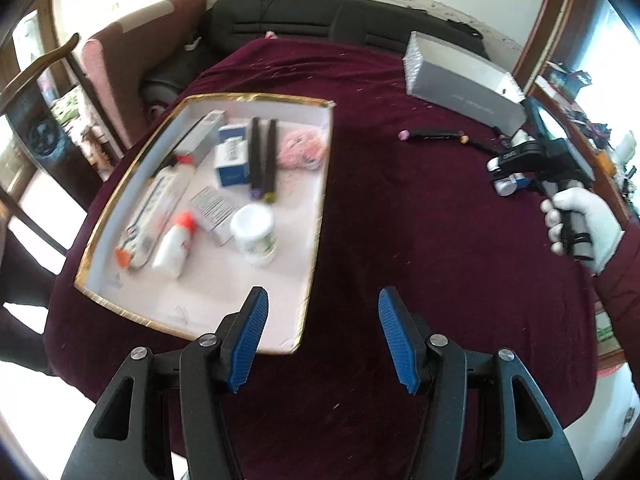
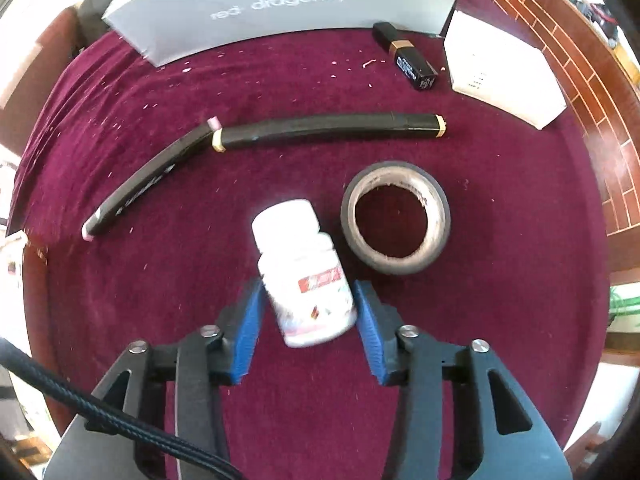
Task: Organize objects
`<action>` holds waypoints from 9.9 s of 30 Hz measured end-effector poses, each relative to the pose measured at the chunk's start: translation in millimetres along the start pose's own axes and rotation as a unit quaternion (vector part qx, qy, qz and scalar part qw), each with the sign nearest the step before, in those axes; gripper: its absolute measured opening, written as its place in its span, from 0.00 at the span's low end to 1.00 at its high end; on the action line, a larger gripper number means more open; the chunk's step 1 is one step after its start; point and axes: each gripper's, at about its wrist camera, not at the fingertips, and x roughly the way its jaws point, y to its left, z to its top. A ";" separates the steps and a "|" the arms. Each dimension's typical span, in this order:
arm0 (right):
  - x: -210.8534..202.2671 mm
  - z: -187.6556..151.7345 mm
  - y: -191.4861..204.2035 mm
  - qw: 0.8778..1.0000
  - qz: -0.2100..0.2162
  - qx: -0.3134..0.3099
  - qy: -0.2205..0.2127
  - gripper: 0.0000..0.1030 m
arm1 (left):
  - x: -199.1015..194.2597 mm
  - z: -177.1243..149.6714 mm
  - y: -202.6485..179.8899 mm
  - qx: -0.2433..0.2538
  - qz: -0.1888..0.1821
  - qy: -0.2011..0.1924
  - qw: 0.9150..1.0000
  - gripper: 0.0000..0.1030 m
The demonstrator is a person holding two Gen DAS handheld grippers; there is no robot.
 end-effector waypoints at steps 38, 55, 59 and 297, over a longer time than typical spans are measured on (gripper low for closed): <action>-32.3 -131.1 -48.5 0.995 0.096 0.011 0.037 0.33 | 222.1 172.9 -182.8 0.289 -0.042 0.048 0.955 0.11; -28.2 -124.8 -44.8 0.994 0.102 0.024 0.036 0.33 | 195.3 118.9 -203.0 0.303 -0.037 0.009 0.952 0.21; -27.9 -124.4 -43.5 0.994 0.096 0.027 0.037 0.33 | 192.2 117.9 -201.6 0.274 -0.035 0.032 0.961 0.11; -120.5 -239.4 254.6 0.938 0.080 -0.319 -0.107 0.70 | -39.3 21.0 76.5 -0.102 0.109 -0.083 0.985 0.85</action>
